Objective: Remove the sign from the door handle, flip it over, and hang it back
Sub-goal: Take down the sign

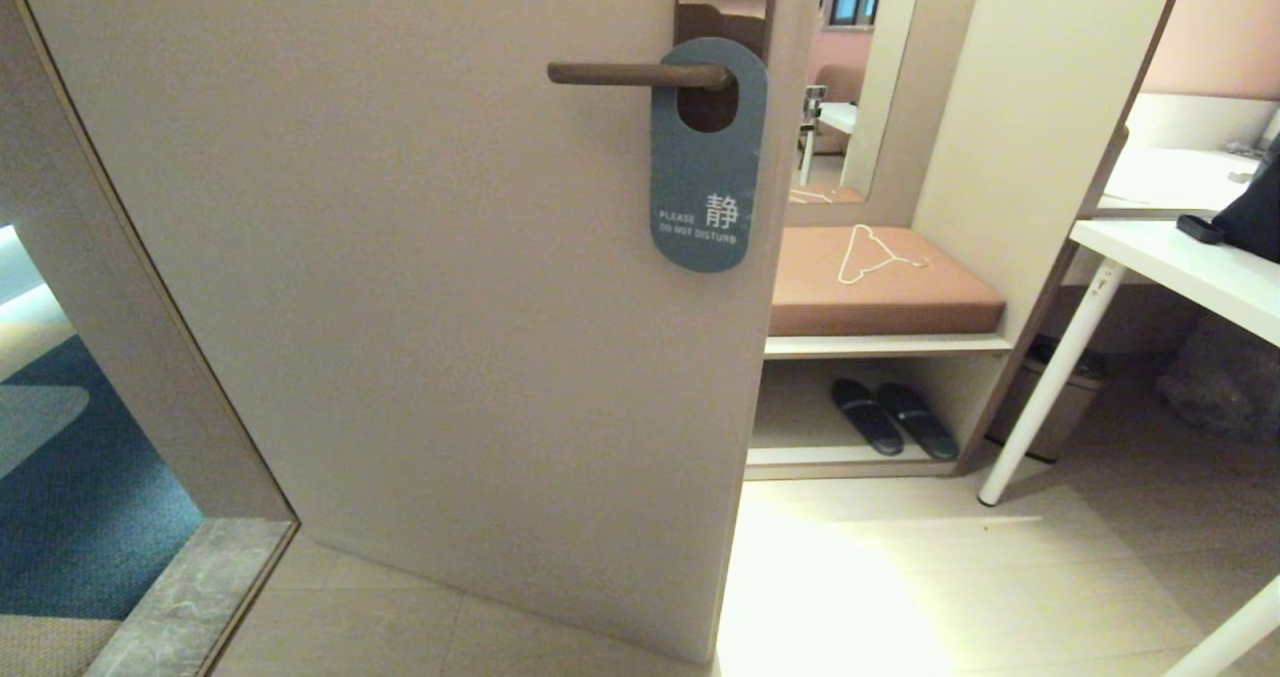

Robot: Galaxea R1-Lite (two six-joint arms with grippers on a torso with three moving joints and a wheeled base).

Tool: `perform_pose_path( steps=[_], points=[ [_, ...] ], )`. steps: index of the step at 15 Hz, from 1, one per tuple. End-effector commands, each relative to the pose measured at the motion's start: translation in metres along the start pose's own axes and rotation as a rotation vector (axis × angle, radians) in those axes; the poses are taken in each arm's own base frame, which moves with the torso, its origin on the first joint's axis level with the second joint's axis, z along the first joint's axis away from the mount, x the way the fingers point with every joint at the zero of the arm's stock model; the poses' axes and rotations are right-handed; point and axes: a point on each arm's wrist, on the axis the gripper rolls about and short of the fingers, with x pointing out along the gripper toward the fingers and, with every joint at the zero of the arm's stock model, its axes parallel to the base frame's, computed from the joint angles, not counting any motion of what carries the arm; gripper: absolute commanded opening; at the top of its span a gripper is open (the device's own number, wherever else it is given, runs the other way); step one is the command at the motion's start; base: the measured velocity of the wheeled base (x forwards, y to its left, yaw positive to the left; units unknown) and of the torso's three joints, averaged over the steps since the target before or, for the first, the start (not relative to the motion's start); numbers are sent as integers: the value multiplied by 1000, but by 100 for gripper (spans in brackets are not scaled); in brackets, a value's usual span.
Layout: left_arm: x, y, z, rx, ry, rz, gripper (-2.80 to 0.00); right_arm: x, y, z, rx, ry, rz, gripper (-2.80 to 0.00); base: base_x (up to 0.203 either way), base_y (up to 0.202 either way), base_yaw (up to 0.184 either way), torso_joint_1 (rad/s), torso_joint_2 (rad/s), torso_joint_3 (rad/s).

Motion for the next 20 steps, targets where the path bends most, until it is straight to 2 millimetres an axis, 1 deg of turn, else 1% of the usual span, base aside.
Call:
perform_pose_path(
  steps=[1, 13, 15, 16, 18, 20],
  points=[
    [0, 0, 0, 0, 0, 0, -280, 0, 0, 0, 0, 2, 1, -280, 0, 0, 0, 0, 0, 0],
    [0, 0, 0, 1, 0, 0, -280, 0, 0, 0, -12, 2, 5, -280, 0, 0, 0, 0, 0, 0],
    [0, 0, 0, 0, 0, 0, -280, -1, 0, 2, -10, -8, 5, -280, 0, 0, 0, 0, 0, 0],
    [0, 0, 0, 0, 0, 0, -280, -3, 1, 8, -9, -26, 10, -280, 0, 0, 0, 0, 0, 0],
    [0, 0, 0, 0, -2, 0, -280, -7, 2, 29, -6, -49, 17, -280, 0, 0, 0, 0, 0, 0],
    [0, 0, 0, 0, 0, 0, -280, -2, 5, 58, -5, -26, 21, -280, 0, 0, 0, 0, 0, 0]
  ],
)
